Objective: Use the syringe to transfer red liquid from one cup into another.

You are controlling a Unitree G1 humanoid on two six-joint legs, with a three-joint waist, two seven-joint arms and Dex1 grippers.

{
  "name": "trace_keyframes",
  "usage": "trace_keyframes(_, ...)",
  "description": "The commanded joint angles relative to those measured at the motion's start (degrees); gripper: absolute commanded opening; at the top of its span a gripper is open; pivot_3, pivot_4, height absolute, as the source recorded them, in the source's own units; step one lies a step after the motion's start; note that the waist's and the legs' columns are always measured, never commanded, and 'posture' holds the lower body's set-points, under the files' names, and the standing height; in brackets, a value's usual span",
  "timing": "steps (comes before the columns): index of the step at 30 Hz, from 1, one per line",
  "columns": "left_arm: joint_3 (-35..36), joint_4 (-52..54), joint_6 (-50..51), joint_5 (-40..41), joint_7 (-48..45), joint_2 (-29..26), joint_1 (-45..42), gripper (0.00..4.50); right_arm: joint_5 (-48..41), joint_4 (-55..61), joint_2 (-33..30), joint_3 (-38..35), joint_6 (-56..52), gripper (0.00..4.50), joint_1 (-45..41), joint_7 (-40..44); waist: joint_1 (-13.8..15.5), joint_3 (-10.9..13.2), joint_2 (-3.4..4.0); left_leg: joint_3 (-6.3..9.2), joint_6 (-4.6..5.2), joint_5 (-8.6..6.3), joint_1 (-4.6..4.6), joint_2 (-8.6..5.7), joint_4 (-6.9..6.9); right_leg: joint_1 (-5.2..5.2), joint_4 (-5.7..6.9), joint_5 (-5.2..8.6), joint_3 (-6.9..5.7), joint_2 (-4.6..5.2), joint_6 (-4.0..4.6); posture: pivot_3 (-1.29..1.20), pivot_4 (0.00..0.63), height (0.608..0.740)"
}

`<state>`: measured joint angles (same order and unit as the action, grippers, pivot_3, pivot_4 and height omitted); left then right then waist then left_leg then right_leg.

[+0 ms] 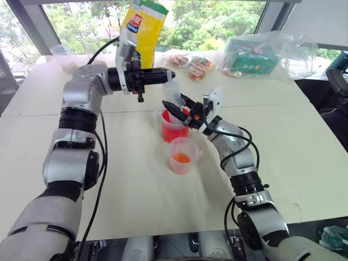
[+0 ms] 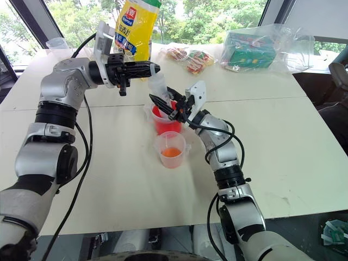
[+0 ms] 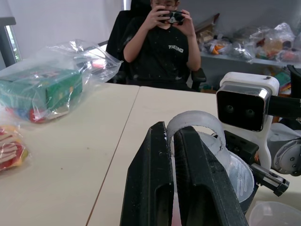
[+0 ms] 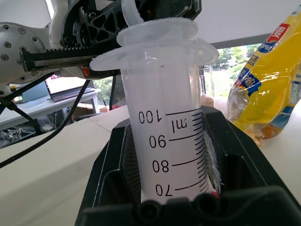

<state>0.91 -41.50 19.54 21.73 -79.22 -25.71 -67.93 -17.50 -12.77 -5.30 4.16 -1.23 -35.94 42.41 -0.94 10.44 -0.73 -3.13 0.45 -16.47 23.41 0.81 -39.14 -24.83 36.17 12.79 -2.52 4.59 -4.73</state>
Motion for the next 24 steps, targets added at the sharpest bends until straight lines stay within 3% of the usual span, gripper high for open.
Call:
trace_keyframes(1, 2.1, 1.1, 0.0, 0.5, 1.9, -0.8, -3.0, 0.06, -1.4, 3.2, 1.1, 1.4, -0.3, 1.4, -0.9, 1.6, 0.0, 0.0, 0.0, 0.0, 0.0, 0.0, 0.0, 0.0, 0.0, 0.0, 0.0, 0.0, 0.0, 0.0, 0.0, 0.0, 0.15, 0.74)
trace_keyframes(24, 7.4, -1.3, -0.8, 3.7, 7.1, -0.4, -8.3, 0.06, -2.0, 2.2, 0.4, 2.5, -1.7, 1.4, 0.8, 3.2, 0.0, 0.0, 0.0, 0.0, 0.0, 0.0, 0.0, 0.0, 0.0, 0.0, 0.0, 0.0, 0.0, 0.0, 0.0, 0.0, 0.15, 0.74)
